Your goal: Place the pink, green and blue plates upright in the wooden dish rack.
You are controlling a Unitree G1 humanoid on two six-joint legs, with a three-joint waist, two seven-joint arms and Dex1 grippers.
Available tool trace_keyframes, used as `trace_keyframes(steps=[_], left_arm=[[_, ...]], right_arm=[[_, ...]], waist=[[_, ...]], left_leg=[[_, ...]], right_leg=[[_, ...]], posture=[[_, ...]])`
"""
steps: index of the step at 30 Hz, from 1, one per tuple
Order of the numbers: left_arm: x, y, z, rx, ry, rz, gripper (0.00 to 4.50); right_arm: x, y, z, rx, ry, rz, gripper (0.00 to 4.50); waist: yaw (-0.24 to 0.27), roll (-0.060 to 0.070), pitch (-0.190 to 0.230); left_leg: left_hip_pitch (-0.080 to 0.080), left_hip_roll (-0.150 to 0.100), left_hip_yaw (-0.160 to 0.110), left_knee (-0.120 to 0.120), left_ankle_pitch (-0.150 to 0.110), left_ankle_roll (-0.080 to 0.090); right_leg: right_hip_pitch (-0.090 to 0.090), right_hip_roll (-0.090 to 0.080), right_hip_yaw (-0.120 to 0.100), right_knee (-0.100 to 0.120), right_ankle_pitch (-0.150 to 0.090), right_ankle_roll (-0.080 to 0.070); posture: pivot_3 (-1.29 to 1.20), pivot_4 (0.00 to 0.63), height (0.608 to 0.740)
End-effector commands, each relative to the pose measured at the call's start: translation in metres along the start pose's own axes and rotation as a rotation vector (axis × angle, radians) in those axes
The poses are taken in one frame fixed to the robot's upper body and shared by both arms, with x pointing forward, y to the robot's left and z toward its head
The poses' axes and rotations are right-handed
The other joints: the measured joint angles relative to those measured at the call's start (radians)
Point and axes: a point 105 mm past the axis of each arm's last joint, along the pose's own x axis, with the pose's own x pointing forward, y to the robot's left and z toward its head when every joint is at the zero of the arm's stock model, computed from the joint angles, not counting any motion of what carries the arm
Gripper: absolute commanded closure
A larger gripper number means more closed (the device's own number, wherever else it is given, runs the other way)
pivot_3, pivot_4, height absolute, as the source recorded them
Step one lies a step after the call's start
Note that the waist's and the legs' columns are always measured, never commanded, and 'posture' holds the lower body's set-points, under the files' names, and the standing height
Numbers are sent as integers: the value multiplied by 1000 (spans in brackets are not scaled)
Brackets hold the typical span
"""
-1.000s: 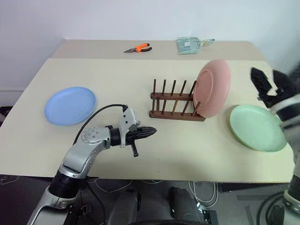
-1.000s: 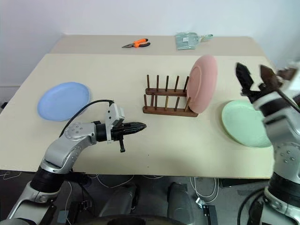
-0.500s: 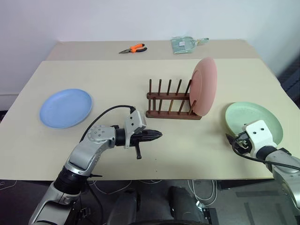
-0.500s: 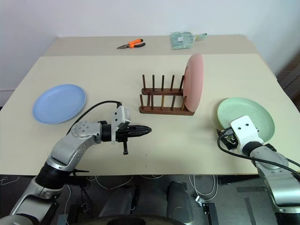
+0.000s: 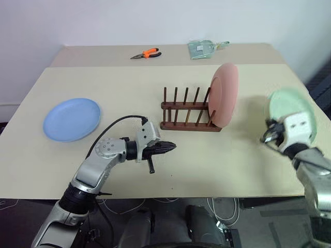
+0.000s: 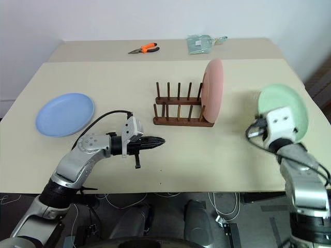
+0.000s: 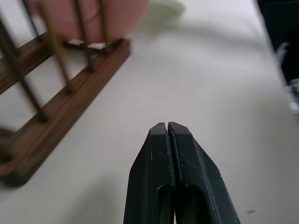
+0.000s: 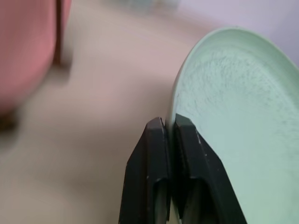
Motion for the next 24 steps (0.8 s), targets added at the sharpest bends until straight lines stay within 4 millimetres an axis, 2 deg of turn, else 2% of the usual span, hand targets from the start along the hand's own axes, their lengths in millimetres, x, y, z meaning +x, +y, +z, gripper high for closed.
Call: trace_keyframes(steps=[1,3,5,8,11,14,18,20,24], left_arm=[[-8,11,3,37,-18,57,4500],[-13,17,1,39,-16,90,4500],[-18,25,1,36,-21,133,4500],[-28,37,1,15,-38,194,4500],[-43,47,-4,5,-29,253,4500],[-55,49,-11,6,-2,281,4500],[-57,46,-13,7,-2,288,4500],[-57,44,-12,6,-6,289,4500],[-56,42,-13,2,-9,290,4500]], right_arm=[[-6,-1,97,283,-372,66,4470],[-17,19,150,485,-556,265,4470],[-28,40,181,594,-633,439,4470],[-34,68,201,736,-643,607,4470],[-38,107,217,894,-628,771,4470],[-13,148,202,982,-451,749,4470],[0,173,176,921,-314,730,4470],[5,178,168,919,-274,718,4470],[12,175,160,928,-252,684,4470]], waist=[[-1,1,0],[-3,2,1],[-1,1,1],[1,0,1],[-2,0,1],[-11,1,1],[4,1,1],[5,1,1],[-3,1,1]], left_leg=[[0,0,0,0,0,0],[0,0,-1,-1,0,0],[0,1,-2,-2,0,0],[0,1,-5,-2,0,0],[0,1,-5,-1,0,0],[0,1,-5,-3,0,0],[-1,0,-5,-3,0,0],[-2,-1,-4,-2,0,0],[-1,-1,-3,-2,0,0]], right_leg=[[0,0,0,0,1,-1],[0,0,0,0,2,-3],[0,0,-1,0,2,-3],[0,1,-3,0,2,-3],[0,-1,-2,0,2,-3],[-3,0,0,2,2,-4],[-4,1,-1,2,2,-3],[-3,0,-1,0,3,-3],[-3,0,-1,1,2,-3]], posture=[[0,150,740],[0,150,740],[0,150,740],[0,150,740],[0,150,740],[0,150,740],[0,150,740],[0,150,740],[0,150,740]])
